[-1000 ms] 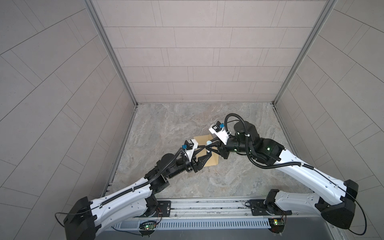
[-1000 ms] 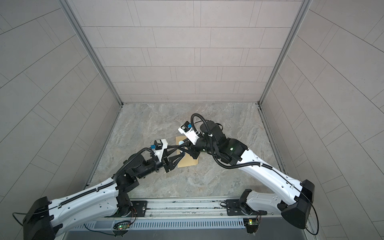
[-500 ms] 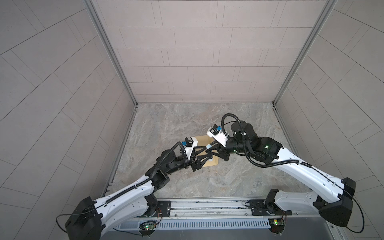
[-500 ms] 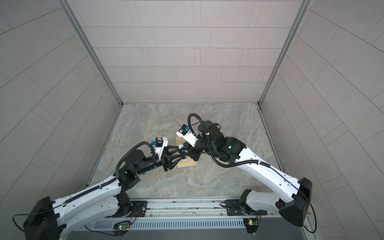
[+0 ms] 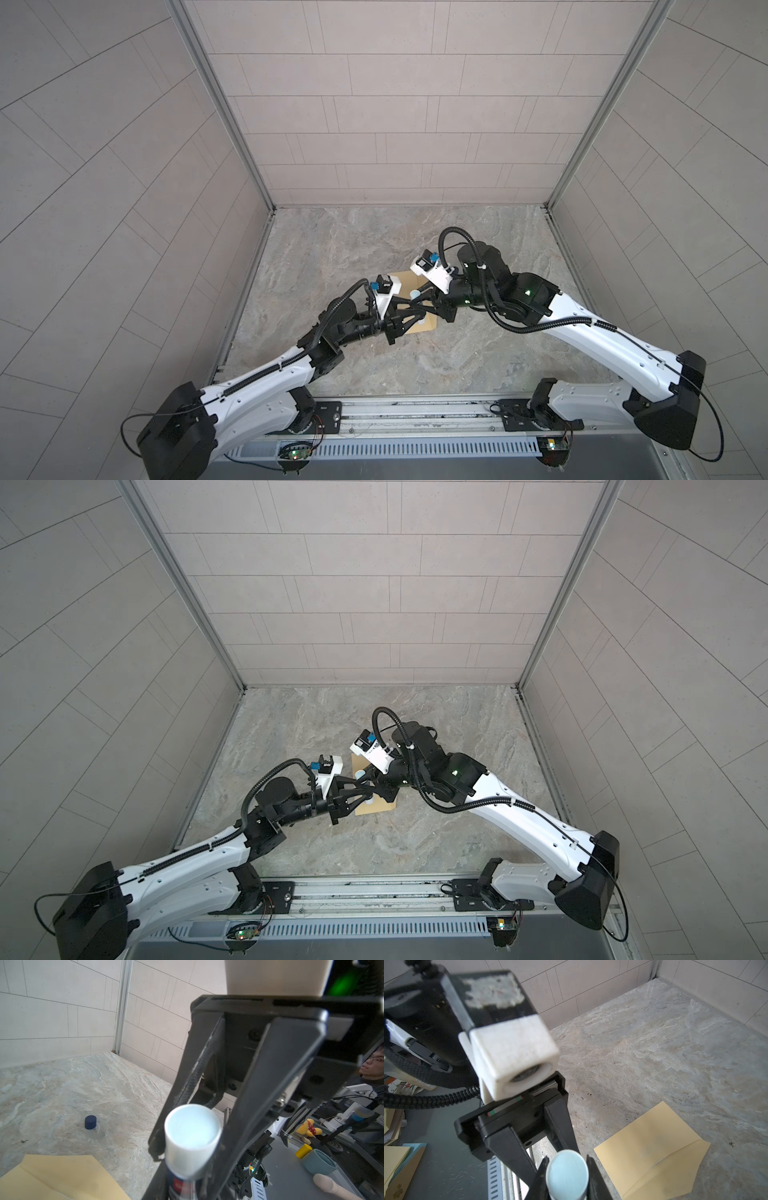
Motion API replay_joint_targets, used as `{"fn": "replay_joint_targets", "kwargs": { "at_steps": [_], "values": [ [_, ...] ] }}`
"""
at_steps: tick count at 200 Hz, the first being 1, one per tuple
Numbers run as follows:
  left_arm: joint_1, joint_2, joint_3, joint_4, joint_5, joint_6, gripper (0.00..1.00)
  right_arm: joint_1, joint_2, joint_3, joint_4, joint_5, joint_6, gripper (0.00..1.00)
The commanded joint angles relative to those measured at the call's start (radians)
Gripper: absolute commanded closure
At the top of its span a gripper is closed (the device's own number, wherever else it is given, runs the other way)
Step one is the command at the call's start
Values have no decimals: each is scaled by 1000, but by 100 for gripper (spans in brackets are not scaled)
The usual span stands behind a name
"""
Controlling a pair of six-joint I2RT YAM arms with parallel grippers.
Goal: Place the letter into the envelope and seal it
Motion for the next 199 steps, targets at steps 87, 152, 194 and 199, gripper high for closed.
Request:
{"fn": "replay_joint_targets", "kwargs": {
  "at_steps": [87,152,194,199],
  "values": [
    [6,-70,-10,17,-343,-138,100,8,-186,-122,181,293,-26,44],
    [7,-77,32,-10,-515,-342,100,8,-263,-471,665,401,6,18],
    [6,-52,48,-2,-534,-455,100,51,-212,-608,969,376,-35,21],
    [6,-49,49,0,-537,-467,100,62,-202,-623,999,387,-42,21]
  ]
}}
